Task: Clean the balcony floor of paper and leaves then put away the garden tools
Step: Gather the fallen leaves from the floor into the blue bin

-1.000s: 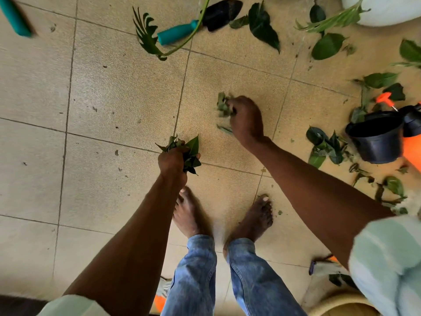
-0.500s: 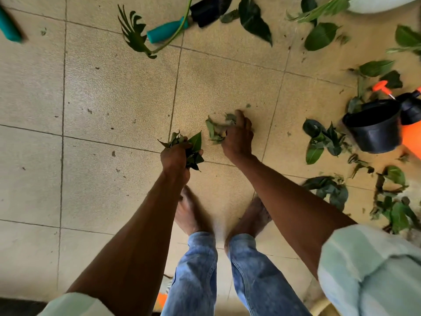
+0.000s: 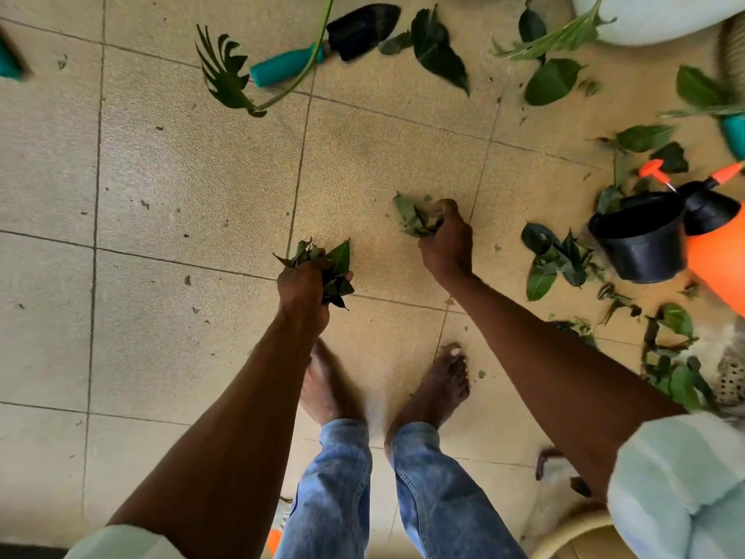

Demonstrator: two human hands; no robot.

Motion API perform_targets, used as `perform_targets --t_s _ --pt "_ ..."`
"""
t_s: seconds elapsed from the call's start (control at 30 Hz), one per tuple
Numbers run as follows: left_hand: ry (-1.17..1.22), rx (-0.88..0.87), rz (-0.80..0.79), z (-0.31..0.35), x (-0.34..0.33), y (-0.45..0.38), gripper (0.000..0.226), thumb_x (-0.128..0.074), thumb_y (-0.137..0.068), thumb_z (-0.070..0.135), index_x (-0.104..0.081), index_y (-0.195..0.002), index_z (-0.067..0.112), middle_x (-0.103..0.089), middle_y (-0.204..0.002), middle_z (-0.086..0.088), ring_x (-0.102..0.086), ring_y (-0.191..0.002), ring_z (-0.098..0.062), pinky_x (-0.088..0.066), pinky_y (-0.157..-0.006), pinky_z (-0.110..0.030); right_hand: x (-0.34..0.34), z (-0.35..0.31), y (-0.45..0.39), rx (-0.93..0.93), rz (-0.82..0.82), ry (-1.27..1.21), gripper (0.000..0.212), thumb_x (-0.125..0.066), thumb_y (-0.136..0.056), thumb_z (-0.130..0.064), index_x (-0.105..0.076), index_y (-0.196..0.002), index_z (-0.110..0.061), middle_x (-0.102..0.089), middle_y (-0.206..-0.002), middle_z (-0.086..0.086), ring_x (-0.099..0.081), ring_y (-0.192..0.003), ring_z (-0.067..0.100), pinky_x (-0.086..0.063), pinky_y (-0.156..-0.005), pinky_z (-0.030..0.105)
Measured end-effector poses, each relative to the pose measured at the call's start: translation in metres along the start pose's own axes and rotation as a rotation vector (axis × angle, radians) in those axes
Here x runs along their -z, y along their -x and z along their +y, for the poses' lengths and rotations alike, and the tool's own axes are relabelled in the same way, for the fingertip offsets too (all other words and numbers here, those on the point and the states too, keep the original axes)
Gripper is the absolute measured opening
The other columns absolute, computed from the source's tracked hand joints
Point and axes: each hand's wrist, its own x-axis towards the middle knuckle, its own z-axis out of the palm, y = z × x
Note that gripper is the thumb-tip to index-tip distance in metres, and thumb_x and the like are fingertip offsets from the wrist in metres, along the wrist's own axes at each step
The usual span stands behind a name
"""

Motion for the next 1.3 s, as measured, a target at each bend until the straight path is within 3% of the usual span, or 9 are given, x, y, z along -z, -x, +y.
perform_targets --t_s 0.2,0.33,0.53,0.7,0.87,0.97,1.13,1.2,1.3 --pt "-0.005 0.0 -0.005 0.002 -0.016 -0.01 0.018 -0.053 -0.087 -0.012 -0.058 -0.092 0.005 -0.067 -0.097 -0.022 -0.066 -0.065 -0.031 -0.056 -0.057 -0.035 -0.001 -0.004 -0.036 0.021 -0.05 0.096 0.045 -0.058 -0.082 0.005 -0.054 -0.124 -0.009 -0.062 -0.114 0.013 -0.059 -0.105 0.028 -0.049 -0.08 0.033" --pt "0.016 -0.013 -0.039 0.004 -0.03 -0.017 0.02 -0.052 -0.087 -0.013 -0.058 -0.095 0.005 -0.067 -0.094 -0.02 -0.067 -0.064 -0.03 -0.059 -0.064 -0.038 -0.015 -0.009 -0.036 0.171 -0.078 0.32 0.035 -0.053 -0.088 0.004 -0.061 -0.121 -0.003 -0.054 -0.122 0.015 -0.049 -0.116 0.03 -0.048 -0.093 0.036" --pt "0.098 -0.04 -0.094 0.029 -0.06 -0.019 0.02 -0.051 -0.089 -0.012 -0.058 -0.096 0.005 -0.066 -0.092 -0.017 -0.069 -0.06 -0.026 -0.059 -0.07 -0.04 0.01 -0.035 -0.085 -0.01 0.026 0.035 0.03 -0.06 -0.088 -0.003 -0.055 -0.118 -0.001 -0.059 -0.114 0.01 -0.058 -0.101 0.019 -0.039 -0.07 0.018" --pt "0.087 -0.088 -0.094 0.058 -0.084 -0.034 0.018 -0.053 -0.088 -0.011 -0.059 -0.094 0.005 -0.066 -0.098 -0.019 -0.069 -0.073 -0.031 -0.058 -0.061 -0.036 0.043 -0.092 -0.166 0.162 0.094 0.079 0.038 -0.063 -0.086 -0.005 -0.049 -0.121 -0.002 -0.051 -0.114 0.003 -0.05 -0.098 0.012 -0.042 -0.076 0.022" --pt "0.088 -0.11 -0.137 0.068 -0.099 -0.048 0.017 -0.05 -0.089 -0.011 -0.057 -0.092 0.004 -0.065 -0.099 -0.022 -0.066 -0.072 -0.032 -0.058 -0.06 -0.035 0.03 -0.105 -0.227 0.221 -0.083 0.316 0.065 -0.064 -0.081 -0.003 -0.041 -0.142 -0.009 -0.029 -0.151 0.009 -0.038 -0.134 0.025 -0.036 -0.109 0.031" --pt "0.092 -0.109 -0.118 0.064 -0.096 -0.055 0.017 -0.051 -0.089 -0.011 -0.058 -0.092 0.004 -0.065 -0.1 -0.022 -0.067 -0.074 -0.031 -0.059 -0.062 -0.036 0.015 -0.087 -0.215 0.334 -0.06 0.393 0.044 -0.058 -0.086 -0.001 -0.057 -0.13 -0.008 -0.034 -0.152 0.011 -0.033 -0.138 0.026 -0.032 -0.112 0.03" --pt "0.068 -0.079 -0.116 0.048 -0.084 -0.052 0.019 -0.05 -0.087 -0.012 -0.059 -0.095 0.003 -0.067 -0.101 -0.024 -0.066 -0.075 -0.033 -0.057 -0.062 -0.036 0.013 -0.049 -0.145 0.615 0.079 0.395 0.037 -0.052 -0.079 0.014 -0.067 -0.111 0.001 -0.064 -0.11 0.019 -0.055 -0.104 0.036 -0.05 -0.086 0.046" --pt "0.076 -0.07 -0.093 0.047 -0.083 -0.049 0.02 -0.05 -0.087 -0.013 -0.059 -0.095 0.003 -0.069 -0.096 -0.022 -0.068 -0.072 -0.031 -0.057 -0.058 -0.034 0.018 -0.049 -0.135 0.584 0.02 0.396 0.045 -0.057 -0.078 0.012 -0.06 -0.121 -0.001 -0.063 -0.106 0.019 -0.056 -0.099 0.035 -0.05 -0.082 0.04" --pt "0.079 -0.075 -0.08 0.049 -0.081 -0.049 0.02 -0.05 -0.087 -0.014 -0.059 -0.093 0.003 -0.068 -0.098 -0.024 -0.068 -0.074 -0.034 -0.056 -0.057 -0.034 0.027 -0.074 -0.132 0.529 -0.102 0.424 0.078 -0.064 -0.081 0.004 -0.028 -0.149 -0.009 -0.057 -0.112 0.021 -0.056 -0.095 0.03 -0.043 -0.073 0.032"
